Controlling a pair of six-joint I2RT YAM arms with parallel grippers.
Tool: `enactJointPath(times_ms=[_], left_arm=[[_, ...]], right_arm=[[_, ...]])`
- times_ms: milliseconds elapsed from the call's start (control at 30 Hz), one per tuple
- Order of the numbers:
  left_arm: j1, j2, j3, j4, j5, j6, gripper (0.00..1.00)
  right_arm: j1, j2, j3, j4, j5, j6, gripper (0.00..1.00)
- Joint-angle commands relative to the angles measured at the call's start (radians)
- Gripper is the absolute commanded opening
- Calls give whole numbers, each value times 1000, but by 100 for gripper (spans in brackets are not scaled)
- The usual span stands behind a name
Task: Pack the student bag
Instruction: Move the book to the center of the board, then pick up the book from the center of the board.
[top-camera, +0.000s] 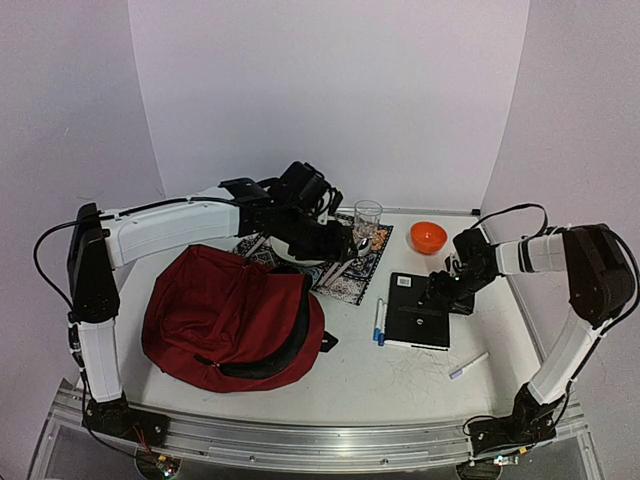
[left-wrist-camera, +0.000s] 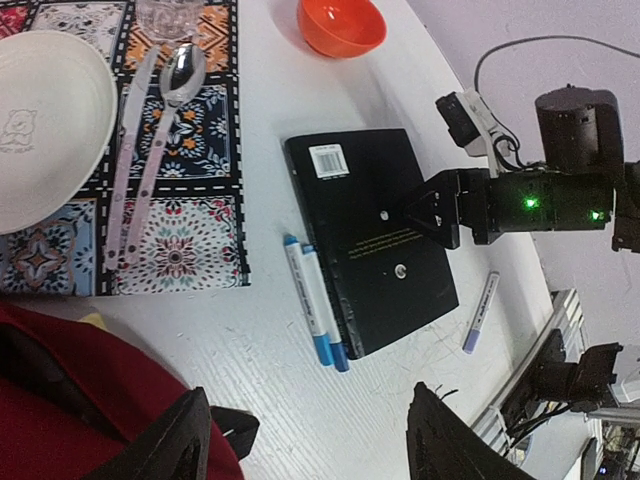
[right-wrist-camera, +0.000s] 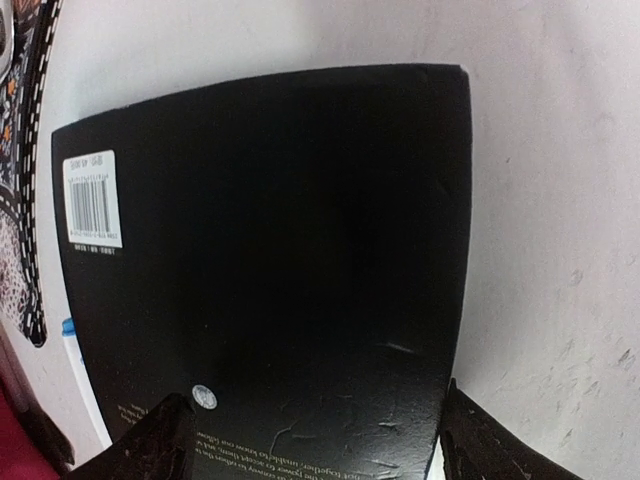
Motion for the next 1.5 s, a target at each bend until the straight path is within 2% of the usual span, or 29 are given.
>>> enactJointPath(times_ms=[0,200,367,600,1000,1300,1467], left_arm=[[-42,75,97,21,31,0,65],[-74,174,156,21,49,1,64],[-92,244,168,22,53,-13,67],[-97,340,185,30,31,-24,67],[-100,436,199,50,85,-27,64],[-118,468,177,66,137,-41,63],[-128,459,170,78,154,-49,62]], right_arm=[[52,-50,-50,-3,-120,36,82],[78,-79,-102,36,-145,57,81],[78,-144,-148,47,-116,85,80],[79,-181,-256,168,-200,175,75],[78,-180,-388,380,-350,273,57],[78,-263,-393,444,-393,317,42],[79,-303,-399,482,-412,349,38]])
